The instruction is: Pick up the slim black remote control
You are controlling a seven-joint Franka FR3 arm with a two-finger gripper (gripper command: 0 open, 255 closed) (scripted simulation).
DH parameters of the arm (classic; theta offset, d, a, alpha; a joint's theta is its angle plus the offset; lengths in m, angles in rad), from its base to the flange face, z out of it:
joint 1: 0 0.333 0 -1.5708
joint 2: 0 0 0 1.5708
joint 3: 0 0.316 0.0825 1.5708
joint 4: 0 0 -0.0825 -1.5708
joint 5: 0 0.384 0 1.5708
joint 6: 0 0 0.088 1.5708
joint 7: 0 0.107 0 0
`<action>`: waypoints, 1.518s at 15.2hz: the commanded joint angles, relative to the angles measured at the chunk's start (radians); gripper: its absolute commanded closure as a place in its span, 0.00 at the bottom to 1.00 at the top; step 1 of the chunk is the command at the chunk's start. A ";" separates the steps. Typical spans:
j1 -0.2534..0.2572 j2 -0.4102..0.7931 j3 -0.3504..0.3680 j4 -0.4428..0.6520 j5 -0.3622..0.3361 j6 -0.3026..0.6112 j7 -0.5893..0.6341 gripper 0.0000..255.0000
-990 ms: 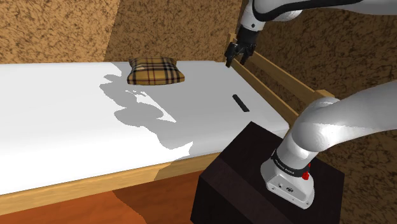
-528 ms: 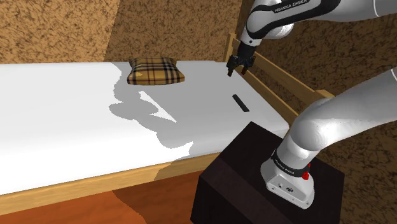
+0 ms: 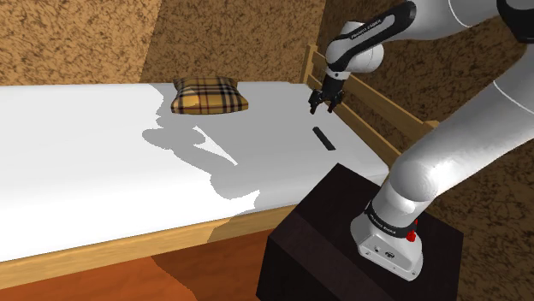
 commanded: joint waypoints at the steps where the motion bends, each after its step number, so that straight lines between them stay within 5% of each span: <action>1: -0.003 0.068 -0.028 0.016 0.028 0.041 -0.030 0.00; 8: -0.033 0.328 -0.098 0.092 0.210 0.160 -0.191 0.00; 15: -0.144 0.591 -0.066 0.215 0.424 0.217 -0.360 0.00; 23: -0.190 0.691 -0.004 0.235 0.512 0.288 -0.427 0.00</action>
